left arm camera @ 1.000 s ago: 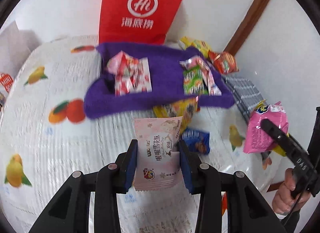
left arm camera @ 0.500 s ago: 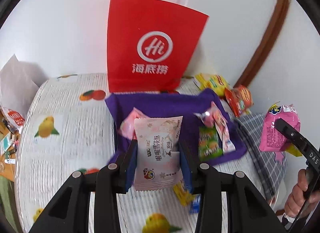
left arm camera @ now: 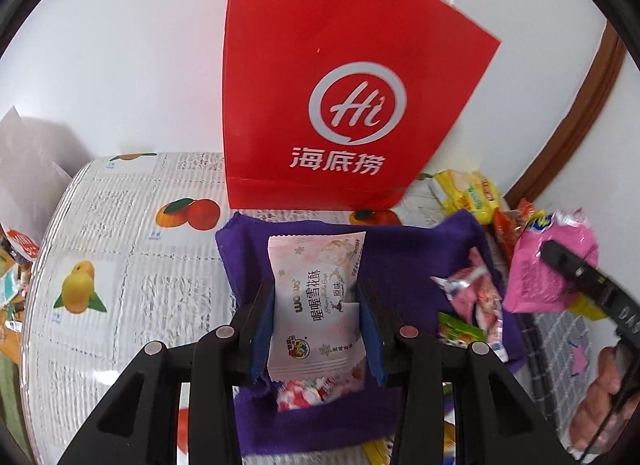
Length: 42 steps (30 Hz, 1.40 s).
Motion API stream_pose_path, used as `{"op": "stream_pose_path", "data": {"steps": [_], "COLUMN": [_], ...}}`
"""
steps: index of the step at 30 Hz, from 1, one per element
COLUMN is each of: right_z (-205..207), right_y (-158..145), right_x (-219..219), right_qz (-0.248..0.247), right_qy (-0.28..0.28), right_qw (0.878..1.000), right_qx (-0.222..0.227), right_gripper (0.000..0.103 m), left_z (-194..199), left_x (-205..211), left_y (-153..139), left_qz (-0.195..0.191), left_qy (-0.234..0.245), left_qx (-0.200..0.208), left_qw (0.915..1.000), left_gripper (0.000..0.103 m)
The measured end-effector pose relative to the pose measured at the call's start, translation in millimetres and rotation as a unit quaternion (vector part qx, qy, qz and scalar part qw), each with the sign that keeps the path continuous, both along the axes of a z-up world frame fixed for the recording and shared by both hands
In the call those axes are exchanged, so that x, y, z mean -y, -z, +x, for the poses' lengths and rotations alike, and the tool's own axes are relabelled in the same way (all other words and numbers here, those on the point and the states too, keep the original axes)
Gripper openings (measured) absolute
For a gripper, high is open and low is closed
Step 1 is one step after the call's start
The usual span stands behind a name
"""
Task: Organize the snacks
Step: 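Carry pale pink packet with left tool and pink bag with right tool over towel, then lower and release pale pink packet with left tool while right tool releases pink bag on towel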
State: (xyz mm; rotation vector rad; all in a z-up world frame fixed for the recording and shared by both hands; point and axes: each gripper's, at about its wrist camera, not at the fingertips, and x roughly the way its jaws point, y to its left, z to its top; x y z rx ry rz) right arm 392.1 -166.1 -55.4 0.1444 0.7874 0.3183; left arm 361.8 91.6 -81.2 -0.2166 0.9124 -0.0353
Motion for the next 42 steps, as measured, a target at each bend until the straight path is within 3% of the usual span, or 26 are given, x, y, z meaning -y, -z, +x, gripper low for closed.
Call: {"op": "stream_pose_path", "data": {"steps": [8, 12, 22, 42], "right_z": [29.4, 42.8, 56.4, 60.8], "right_y": [7.4, 24.7, 63.5, 86.2], "right_x": [-25.8, -32.6, -41.3, -52.3], "right_qz": [-0.023, -0.011, -0.036, -0.100], "right_qy": [-0.045, -0.052, -0.084, -0.097], "right_qw": [0.998, 0.997, 0.989, 0.979], "right_qx": [-0.029, -0.051, -0.120, -0.148], "right_gripper": [0.043, 0.043, 0.043, 0.044], "left_z": [16.0, 17.4, 18.8, 20.6], "left_x": [-4.4, -10.2, -3.1, 13.9], "left_y": [18.6, 22.1, 28.9, 39.2], "left_qz": [0.005, -0.001, -0.007, -0.006], "left_qy": [0.001, -0.005, 0.005, 0.028], "left_qx": [-0.023, -0.029, -0.041, -0.057], "left_qw": [0.9997, 0.9996, 0.9991, 0.9980], "left_gripper": [0.037, 0.037, 0.037, 0.038]}}
